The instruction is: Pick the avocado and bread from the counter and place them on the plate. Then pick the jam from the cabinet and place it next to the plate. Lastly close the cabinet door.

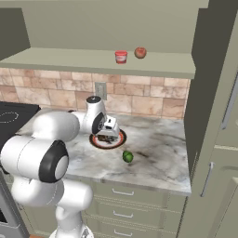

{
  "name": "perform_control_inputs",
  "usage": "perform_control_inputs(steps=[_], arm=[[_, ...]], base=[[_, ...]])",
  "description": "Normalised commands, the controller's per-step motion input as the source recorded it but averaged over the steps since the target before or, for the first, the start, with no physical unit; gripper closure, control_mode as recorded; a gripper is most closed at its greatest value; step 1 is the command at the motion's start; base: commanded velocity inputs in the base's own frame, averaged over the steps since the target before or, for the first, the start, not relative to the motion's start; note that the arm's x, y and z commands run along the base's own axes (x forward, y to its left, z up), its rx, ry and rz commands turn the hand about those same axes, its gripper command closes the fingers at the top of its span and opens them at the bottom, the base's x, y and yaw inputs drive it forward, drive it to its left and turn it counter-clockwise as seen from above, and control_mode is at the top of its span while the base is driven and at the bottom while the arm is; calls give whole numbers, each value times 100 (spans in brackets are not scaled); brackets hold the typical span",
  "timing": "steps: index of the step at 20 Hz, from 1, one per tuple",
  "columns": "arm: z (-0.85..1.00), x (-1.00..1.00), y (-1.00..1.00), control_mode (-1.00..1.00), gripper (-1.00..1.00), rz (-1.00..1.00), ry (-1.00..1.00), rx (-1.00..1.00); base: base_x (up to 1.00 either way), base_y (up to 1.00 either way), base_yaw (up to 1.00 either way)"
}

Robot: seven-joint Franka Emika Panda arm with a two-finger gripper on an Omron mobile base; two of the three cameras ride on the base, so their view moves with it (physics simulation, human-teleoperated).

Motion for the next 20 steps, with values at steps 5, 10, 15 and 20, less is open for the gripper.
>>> perform_control_inputs(steps=[5,10,15,20], arm=[[-7,9,1,-100,100,0,2,0],[-6,6,4,-100,100,0,0,0],[-7,9,11,-100,100,0,0,0],[-8,8,9,-100,100,0,0,0]], base=[[0,0,0],[0,0,0],[0,0,0],[0,0,0]])
